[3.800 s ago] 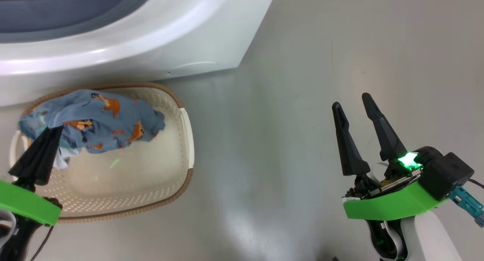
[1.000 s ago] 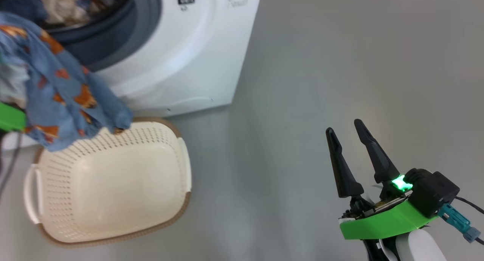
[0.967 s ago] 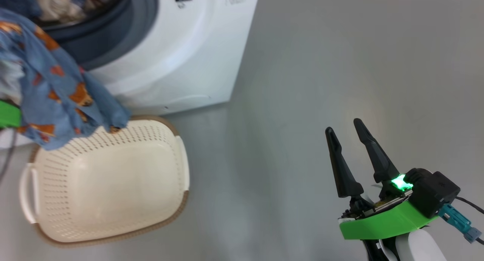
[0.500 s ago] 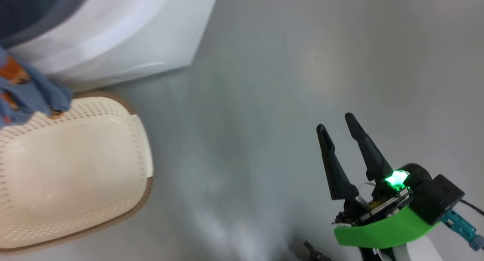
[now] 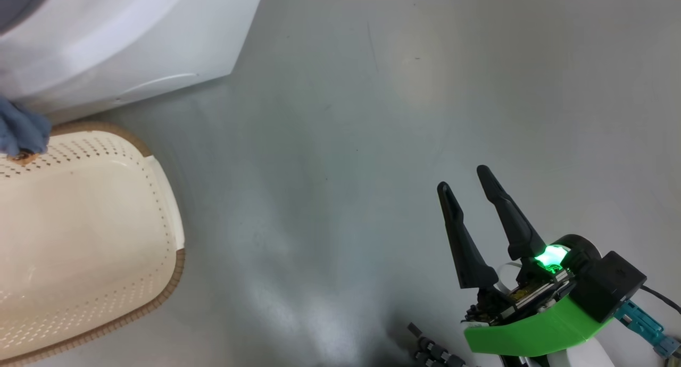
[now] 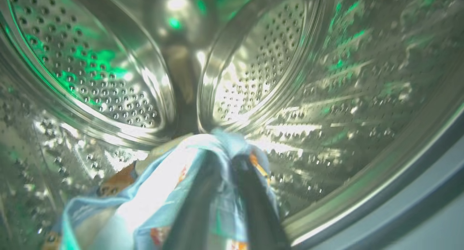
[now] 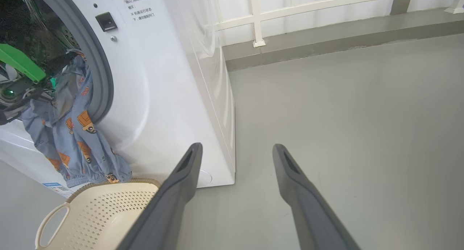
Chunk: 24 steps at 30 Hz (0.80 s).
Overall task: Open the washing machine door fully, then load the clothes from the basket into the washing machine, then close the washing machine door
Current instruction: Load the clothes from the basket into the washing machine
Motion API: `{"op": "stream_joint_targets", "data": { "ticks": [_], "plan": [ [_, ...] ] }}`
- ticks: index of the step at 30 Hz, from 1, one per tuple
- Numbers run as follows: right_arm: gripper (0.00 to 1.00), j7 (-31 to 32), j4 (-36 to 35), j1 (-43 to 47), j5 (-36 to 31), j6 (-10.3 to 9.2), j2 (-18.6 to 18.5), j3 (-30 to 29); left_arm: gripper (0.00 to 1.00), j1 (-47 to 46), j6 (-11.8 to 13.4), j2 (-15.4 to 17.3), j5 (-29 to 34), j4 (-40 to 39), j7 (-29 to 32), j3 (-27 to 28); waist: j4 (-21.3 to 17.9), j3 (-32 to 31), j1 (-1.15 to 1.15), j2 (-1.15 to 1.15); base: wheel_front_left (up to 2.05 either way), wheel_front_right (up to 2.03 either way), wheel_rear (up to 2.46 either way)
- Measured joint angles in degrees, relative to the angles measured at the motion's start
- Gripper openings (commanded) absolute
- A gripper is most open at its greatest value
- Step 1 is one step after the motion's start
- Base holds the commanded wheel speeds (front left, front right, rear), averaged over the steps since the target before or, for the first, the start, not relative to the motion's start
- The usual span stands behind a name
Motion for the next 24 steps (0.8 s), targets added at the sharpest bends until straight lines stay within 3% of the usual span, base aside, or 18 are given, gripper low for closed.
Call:
{"op": "stream_joint_targets", "data": {
  "ticks": [9,24],
  "plan": [
    [1.0,0.0,0.52,-0.35,0.0,0.0,0.0,0.07,1.0,0.01,0.0,-0.59,-0.1,2.34,3.13,-2.02,1.26,-0.64,0.0,0.0,0.0,0.0,0.0],
    [1.0,0.0,2.57,-2.13,-0.02,0.0,-0.03,-1.92,1.0,8.22,0.0,-2.02,-3.14,-1.42,-0.1,-3.37,5.57,-3.99,0.0,0.0,0.0,0.0,0.0]
  ]
}}
